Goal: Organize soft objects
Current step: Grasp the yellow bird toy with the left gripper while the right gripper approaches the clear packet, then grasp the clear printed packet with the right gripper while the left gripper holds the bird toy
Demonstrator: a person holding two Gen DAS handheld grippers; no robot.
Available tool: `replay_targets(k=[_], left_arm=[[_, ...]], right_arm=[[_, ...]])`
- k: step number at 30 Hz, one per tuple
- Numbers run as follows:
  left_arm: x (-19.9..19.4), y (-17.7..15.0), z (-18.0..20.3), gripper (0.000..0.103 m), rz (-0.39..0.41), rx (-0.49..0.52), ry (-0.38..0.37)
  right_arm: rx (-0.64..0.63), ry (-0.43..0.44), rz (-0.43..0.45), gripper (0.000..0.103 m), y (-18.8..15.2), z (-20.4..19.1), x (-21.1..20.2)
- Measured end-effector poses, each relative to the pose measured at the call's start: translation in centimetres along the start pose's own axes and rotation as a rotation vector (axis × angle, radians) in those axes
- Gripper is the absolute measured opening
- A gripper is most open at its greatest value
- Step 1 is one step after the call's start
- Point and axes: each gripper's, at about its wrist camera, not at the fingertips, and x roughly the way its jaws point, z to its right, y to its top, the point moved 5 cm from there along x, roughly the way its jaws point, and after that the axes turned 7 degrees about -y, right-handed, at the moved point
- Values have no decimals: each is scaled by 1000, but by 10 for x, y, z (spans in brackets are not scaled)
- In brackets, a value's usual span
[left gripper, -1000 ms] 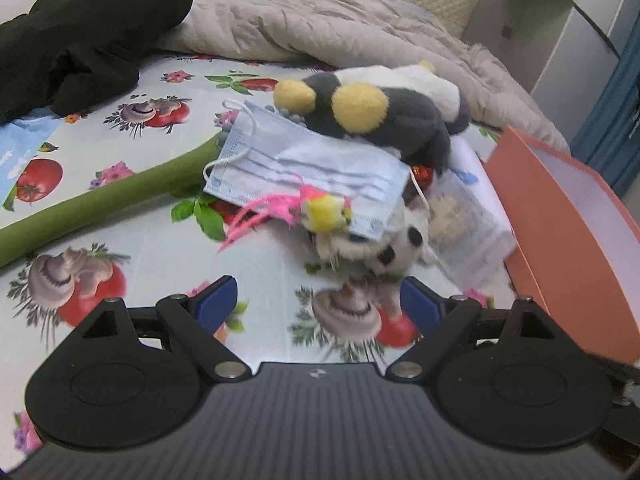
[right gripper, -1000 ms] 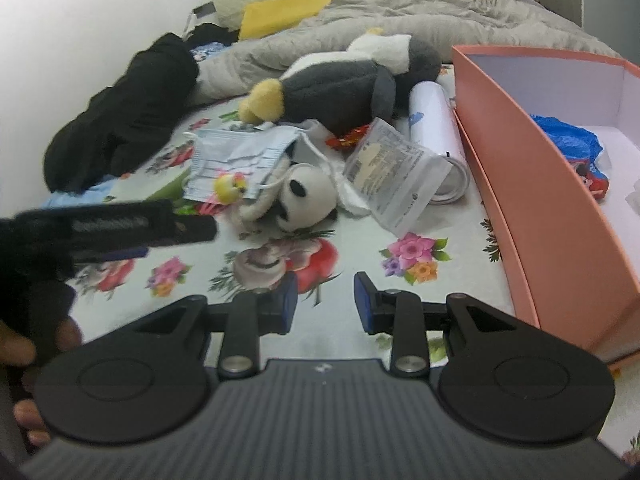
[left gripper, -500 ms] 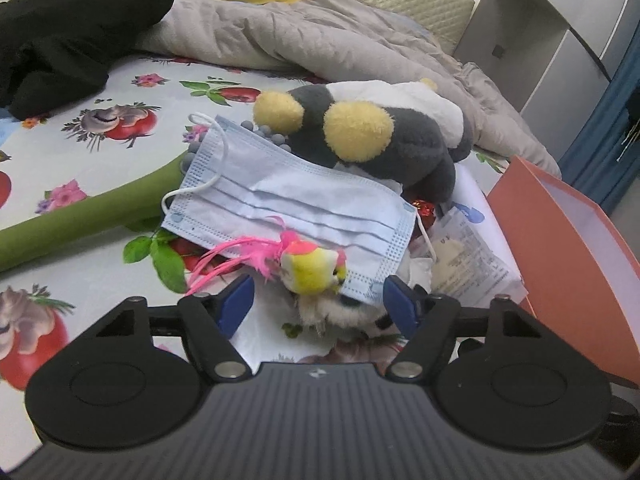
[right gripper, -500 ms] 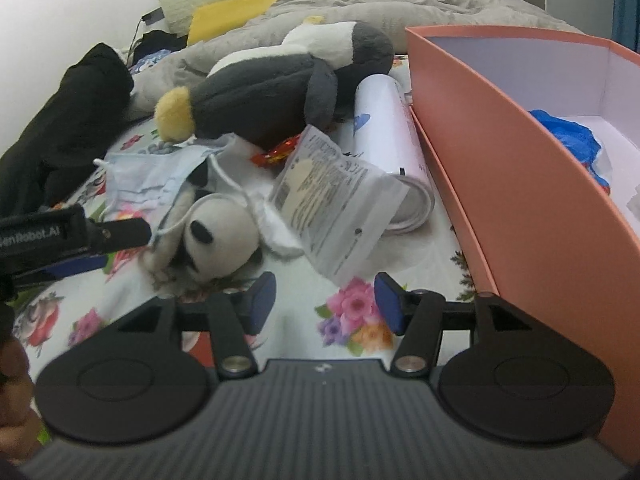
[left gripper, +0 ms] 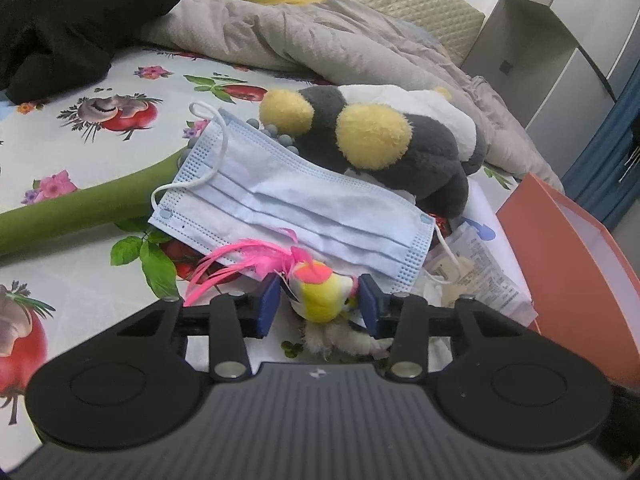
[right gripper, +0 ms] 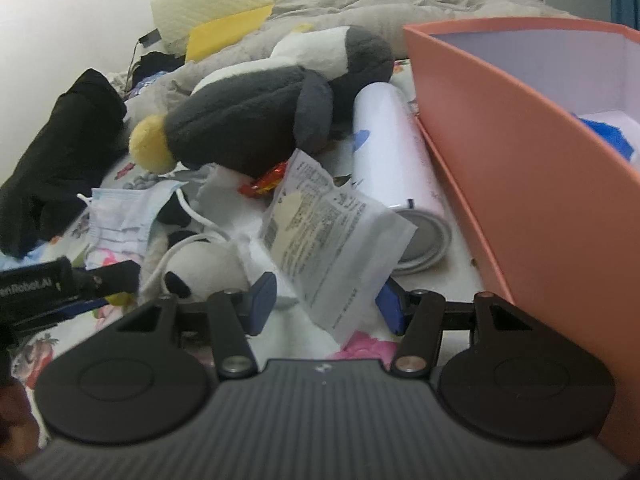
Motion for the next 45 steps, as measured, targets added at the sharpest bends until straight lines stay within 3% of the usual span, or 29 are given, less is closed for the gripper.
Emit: replay_targets(k=[5, 8, 13, 27, 28, 31, 35, 40, 42, 45], left_arm=[[-9, -6, 4, 47, -4, -4, -14], [-17, -12, 9, 47, -10, -8, -26], [-38, -24, 16, 47, -10, 10, -24], [-93, -68, 23, 47, -31, 10, -32], [-94, -70, 21, 47, -32, 2, -33], [-96, -73, 20, 47, -28, 2, -25], [-96, -74, 20, 47, -21, -6, -24], [-92, -76, 16, 47, -20, -18, -22], [-92, -76, 16, 47, -21, -19, -21], [-89, -78, 13, 47, -24, -28, -24]], right_arm=[[-24, 15, 17, 15, 0, -7, -5], [-48, 8, 27, 7, 0, -13, -13], [-79, 20, 49, 4, -1, -19, -38], [-87, 52, 65, 8, -19, -24, -100], [-90, 51, 65, 11, -19, -23, -102], [-127, 29, 81, 40, -16, -26, -105], [-198, 41, 111, 41, -7, -32, -99], [-341, -81, 99, 41, -3, -35, -62], [-333, -146, 62, 42, -4, -28, -48], [-274, -166, 27, 45, -11, -18, -39]])
